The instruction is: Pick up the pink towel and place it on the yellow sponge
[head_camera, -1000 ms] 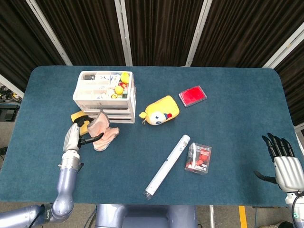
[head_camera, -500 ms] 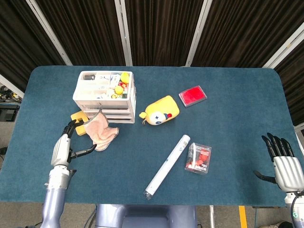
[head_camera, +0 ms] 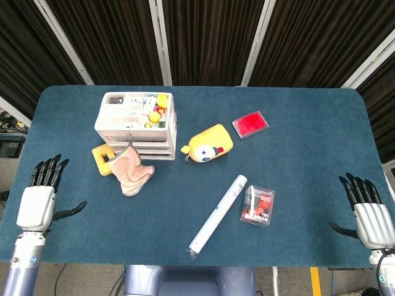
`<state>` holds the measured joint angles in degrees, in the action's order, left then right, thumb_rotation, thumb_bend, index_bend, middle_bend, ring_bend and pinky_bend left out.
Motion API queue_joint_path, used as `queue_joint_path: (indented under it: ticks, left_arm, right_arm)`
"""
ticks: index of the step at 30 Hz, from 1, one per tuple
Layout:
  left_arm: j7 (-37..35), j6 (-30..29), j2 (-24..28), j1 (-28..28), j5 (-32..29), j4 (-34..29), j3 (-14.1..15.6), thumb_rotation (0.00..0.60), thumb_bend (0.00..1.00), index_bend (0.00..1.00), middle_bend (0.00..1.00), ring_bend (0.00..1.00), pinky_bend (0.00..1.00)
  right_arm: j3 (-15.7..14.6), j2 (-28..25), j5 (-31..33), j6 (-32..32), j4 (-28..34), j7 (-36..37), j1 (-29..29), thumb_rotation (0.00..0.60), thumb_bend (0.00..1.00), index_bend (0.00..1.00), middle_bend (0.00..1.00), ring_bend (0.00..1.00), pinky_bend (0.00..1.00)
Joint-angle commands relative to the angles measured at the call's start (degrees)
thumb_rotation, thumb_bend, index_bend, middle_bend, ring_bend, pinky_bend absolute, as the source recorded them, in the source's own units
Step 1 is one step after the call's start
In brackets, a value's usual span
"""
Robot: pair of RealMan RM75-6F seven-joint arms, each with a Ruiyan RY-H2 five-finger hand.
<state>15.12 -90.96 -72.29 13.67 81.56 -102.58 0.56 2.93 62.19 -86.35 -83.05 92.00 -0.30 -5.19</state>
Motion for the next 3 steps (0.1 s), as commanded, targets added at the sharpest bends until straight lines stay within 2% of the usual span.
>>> queue_joint_path:
  ticks: [1, 3]
  left_arm:
    - [-1.58, 0.13, 1.16, -2.08, 3.84, 4.44, 2.69, 0.492, 0.11, 0.05, 0.0, 0.0, 0.0]
    - [-1.31, 1.1, 0.96, -2.39, 3.53, 4.81, 2.86, 0.492, 0.11, 0.05, 0.0, 0.0, 0.0]
  right_arm:
    - [0.07, -0.02, 0.07, 0.03, -0.02, 0.07, -0.03, 0.6, 0.01, 0.0, 0.0, 0.0, 0.0]
    - [0.07, 0.0, -0.09, -0.02, -0.13, 0.11, -0.07, 0.6, 0.01, 0.0, 0.0, 0.0, 0.0]
